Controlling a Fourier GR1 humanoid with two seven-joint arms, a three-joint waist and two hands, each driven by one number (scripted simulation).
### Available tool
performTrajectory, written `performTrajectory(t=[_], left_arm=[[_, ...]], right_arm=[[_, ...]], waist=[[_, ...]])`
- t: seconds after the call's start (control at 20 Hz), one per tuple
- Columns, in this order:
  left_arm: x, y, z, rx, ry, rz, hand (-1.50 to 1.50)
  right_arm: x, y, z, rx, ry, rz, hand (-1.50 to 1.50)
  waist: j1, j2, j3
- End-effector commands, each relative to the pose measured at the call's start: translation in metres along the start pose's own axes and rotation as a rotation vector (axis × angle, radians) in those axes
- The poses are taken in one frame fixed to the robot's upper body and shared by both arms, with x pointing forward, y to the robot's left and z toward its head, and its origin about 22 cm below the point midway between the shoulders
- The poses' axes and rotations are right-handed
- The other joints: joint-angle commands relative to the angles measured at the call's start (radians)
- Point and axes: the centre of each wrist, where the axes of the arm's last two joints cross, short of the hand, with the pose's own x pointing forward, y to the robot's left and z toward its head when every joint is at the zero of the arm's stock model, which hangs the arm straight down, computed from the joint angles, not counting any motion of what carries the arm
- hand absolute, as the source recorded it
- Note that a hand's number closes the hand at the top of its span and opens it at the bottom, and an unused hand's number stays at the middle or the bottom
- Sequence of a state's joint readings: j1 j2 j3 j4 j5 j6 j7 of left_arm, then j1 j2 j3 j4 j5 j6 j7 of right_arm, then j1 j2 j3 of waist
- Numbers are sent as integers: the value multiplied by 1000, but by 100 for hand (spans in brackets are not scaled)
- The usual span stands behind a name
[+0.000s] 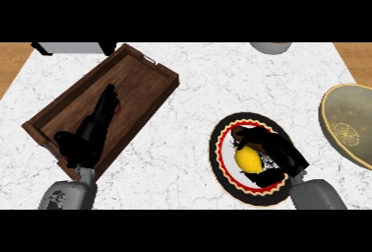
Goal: Pick the lemon from the plate and place it in the bowl
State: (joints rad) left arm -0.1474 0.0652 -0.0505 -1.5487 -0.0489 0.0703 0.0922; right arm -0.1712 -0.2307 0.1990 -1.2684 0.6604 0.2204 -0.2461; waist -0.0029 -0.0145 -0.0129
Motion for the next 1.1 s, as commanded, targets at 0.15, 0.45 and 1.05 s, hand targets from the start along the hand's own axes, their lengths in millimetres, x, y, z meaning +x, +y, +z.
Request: performTrajectory(t=[0.15,0.45,1.05], left_arm=[[-4,14,8,23,11,-13,0],[1,10,7,20,11,2,0],[-9,12,15,-4,2,2,0]], right_arm=[[15,18,16,-224,170,-260,150],[62,-2,45,-545,138,-368,150],[176,-58,103,-890,17,-105,150]], waist=[[-14,8,12],[-19,7,12],[0,11,11]])
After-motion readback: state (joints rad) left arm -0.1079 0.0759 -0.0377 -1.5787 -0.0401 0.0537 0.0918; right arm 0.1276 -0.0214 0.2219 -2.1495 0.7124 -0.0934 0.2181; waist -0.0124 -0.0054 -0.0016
